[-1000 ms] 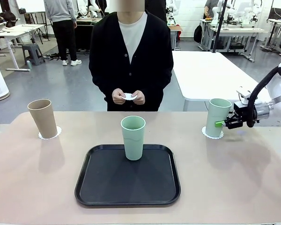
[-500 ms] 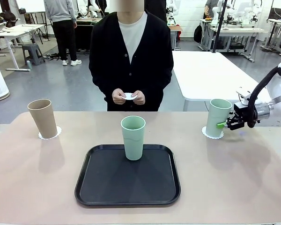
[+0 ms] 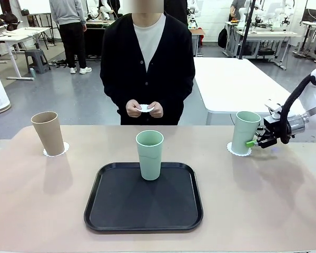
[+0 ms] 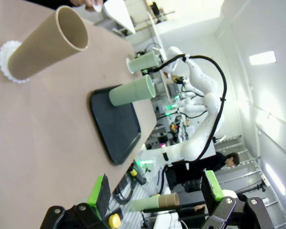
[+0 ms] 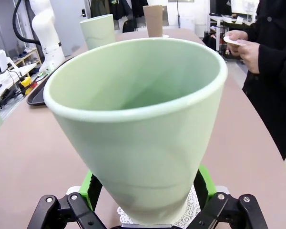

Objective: Place coasters on the table and set cups on them.
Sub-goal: Take one Reusable plastic cup from the Flat Tray and place it on a coaster set by the human.

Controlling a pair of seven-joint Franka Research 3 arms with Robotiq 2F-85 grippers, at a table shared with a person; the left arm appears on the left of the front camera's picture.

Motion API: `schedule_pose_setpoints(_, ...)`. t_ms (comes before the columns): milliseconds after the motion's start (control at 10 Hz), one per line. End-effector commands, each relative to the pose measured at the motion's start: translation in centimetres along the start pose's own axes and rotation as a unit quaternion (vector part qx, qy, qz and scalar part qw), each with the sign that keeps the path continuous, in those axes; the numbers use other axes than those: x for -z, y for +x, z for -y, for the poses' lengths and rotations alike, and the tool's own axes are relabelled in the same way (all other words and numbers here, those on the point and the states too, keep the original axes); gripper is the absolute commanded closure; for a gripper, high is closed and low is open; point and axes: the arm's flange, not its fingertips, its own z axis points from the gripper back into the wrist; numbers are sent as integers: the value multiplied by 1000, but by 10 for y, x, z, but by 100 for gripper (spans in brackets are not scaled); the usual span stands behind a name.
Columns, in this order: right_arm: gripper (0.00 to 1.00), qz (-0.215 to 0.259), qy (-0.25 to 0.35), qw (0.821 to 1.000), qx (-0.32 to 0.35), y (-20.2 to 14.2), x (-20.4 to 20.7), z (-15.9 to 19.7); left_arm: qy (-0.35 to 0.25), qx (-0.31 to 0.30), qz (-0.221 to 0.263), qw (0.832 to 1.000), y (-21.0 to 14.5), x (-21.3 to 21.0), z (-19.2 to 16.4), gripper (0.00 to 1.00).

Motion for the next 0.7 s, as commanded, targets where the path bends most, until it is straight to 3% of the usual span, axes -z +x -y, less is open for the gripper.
schedule_pose_setpoints(0,0,-25,-6,1000,11,2,-11,2,2,3,3,1000,0,-1,2,0)
schedule_pose_setpoints(400,0,-47,-30,998,28,-5,-39,-1,2,3,3,1000,0,-1,2,0)
schedule_pose_setpoints(600,0,-97,-60,992,60,2,-66,-16,2,3,3,1000,0,-1,2,0)
